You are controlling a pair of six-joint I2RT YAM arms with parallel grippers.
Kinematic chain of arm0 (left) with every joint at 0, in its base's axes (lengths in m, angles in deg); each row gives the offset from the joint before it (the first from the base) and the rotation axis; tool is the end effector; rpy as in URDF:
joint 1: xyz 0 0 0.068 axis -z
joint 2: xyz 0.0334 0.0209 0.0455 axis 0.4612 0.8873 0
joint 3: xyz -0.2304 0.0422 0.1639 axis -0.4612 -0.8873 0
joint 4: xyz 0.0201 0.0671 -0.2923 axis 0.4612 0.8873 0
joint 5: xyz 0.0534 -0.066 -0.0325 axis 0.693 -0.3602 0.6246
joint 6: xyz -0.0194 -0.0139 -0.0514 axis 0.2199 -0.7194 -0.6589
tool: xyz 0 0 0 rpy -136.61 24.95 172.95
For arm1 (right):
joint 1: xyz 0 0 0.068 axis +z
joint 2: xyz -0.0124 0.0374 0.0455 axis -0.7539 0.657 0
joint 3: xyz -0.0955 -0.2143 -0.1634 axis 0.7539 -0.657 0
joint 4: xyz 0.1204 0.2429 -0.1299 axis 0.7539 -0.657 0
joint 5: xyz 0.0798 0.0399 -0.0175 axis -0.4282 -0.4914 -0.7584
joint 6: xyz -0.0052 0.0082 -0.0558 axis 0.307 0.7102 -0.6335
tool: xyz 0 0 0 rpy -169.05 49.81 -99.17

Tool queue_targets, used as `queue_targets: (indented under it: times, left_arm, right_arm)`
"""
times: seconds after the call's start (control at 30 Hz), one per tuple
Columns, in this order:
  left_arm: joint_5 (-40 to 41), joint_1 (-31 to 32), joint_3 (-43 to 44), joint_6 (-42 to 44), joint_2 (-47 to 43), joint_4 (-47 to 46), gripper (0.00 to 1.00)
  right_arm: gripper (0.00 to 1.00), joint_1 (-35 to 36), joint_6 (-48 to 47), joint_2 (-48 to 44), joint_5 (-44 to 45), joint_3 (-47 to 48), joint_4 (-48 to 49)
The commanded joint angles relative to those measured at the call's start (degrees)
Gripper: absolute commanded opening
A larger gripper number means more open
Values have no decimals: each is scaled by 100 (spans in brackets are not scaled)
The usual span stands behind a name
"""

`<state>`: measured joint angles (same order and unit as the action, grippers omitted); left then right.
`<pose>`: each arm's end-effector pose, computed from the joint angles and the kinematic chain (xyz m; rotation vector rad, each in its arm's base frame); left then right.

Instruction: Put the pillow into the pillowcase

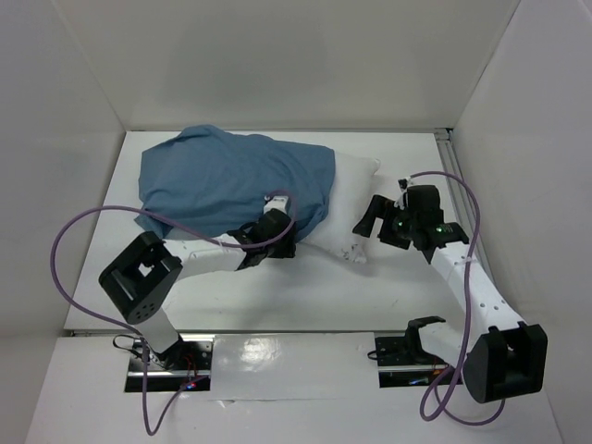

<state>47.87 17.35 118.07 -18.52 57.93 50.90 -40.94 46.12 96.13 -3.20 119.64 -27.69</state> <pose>0.2700 -0.2534 0.1581 -0.0525 2.3178 -0.4666 0.2491 0.0465 0.2605 0.2210 2.3900 0.6262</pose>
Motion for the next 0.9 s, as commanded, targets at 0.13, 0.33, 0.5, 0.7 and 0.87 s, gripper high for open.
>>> queue_targets:
  times: [0.13, 0.33, 0.5, 0.7, 0.87]
  left_arm:
    - [-169, -87, 689, 194, -183, -7, 0]
    - [-335, 255, 1472, 476, -448, 775, 0]
    - [-1301, 659, 3078, 827, -45, 1716, 0]
    - [-2944, 1231, 6296, 1548, 660, 3089, 0]
    - [-3183, 959, 7668, 1601, 590, 3791, 0]
  right_arm:
    - [100, 62, -431, 384, -737, 95, -24]
    - [74, 273, -125, 910, -885, -54, 906]
    - [0, 783, 360, 1947, -1361, 455, 2225]
    - [0, 643, 70, 2503, -1616, 1237, 2201]
    - [0, 590, -70, 1503, -1407, 1404, 1395]
